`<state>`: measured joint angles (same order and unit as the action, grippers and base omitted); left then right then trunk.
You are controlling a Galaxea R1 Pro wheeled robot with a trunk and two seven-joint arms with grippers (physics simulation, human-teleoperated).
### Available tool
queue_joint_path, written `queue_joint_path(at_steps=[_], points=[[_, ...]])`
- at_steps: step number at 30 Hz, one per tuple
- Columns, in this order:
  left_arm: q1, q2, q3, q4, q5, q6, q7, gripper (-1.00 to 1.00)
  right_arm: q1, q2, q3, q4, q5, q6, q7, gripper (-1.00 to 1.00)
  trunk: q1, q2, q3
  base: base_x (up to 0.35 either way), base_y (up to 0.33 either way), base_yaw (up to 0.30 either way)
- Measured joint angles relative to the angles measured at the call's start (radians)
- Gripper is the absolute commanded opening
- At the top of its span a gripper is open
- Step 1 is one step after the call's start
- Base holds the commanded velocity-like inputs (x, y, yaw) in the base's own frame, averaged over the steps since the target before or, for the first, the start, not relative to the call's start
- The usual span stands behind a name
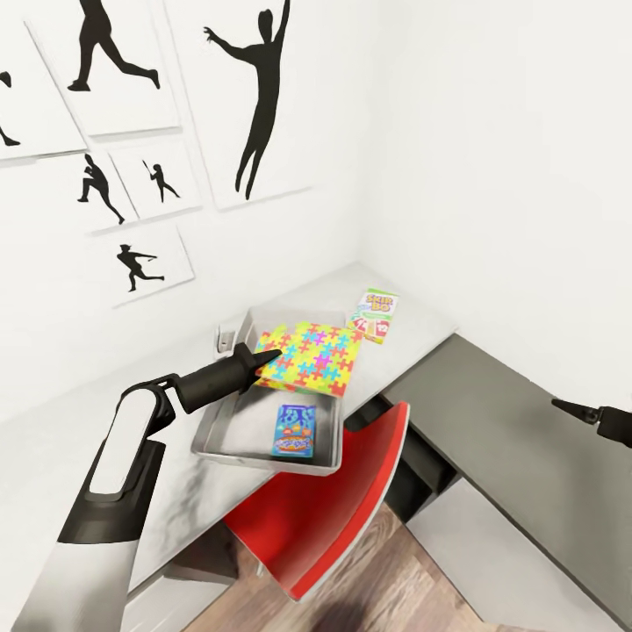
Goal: Put all the toys in the child's room - the three board games (two on the bed and one on the table), the two jigsaw puzzles on the table, and the tennis ball on the table - inside the toy box on the table in the child's room.
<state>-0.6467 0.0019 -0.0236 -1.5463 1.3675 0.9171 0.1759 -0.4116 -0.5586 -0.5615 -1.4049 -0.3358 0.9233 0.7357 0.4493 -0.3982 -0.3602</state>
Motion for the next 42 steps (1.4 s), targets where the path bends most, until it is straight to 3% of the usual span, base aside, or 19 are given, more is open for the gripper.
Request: queue_joint_path(at_steps=[12,25,26,33,34,35,42], points=[[0.000,-0.001,0.001,-0.007,0.001,-0.012,-0.001,-1.00,0.000,0.001,0.001,0.000,0.001,-0.001,0.000,1.00,0.000,0.000,0.000,0.194,-0.099,-0.001],[-0.001,-0.001,0.003,-0.010,-0.002,-0.015,0.000,-1.00,0.000,0.012,0.001,-0.014,0.000,0.000,0.001,1.00,0.000,0.000,0.000,0.033,-0.012,0.000],[-0.001,0.000,0.004,-0.010,-0.002,-0.015,0.001,-1.00,0.000,0.023,0.003,-0.017,0.000,0.000,0.000,1.00,0.000,0.000,0.000,0.003,-0.001,0.000],[-0.016,0.004,0.010,-0.006,-0.002,-0.015,0.002,-1.00,0.000,0.029,0.044,-0.023,0.001,0.002,0.001,1.00,0.000,0.000,0.000,0.001,0.000,0.000],[-0.069,0.005,0.033,-0.005,0.005,-0.019,0.050,-1.00,0.000,0.031,0.071,-0.024,-0.001,0.004,0.001,1.00,0.000,0.000,0.000,0.000,0.000,0.000],[-0.085,0.004,0.035,-0.005,0.014,-0.019,0.069,-1.00,0.000,0.031,0.076,-0.024,0.000,0.005,0.001,1.00,0.000,0.000,0.000,0.000,0.000,0.000],[-0.159,-0.003,0.037,0.003,0.009,-0.019,0.201,-1.00,0.000,0.028,0.091,-0.029,0.000,0.007,0.008,1.00,0.000,0.000,0.000,0.000,0.000,0.000]])
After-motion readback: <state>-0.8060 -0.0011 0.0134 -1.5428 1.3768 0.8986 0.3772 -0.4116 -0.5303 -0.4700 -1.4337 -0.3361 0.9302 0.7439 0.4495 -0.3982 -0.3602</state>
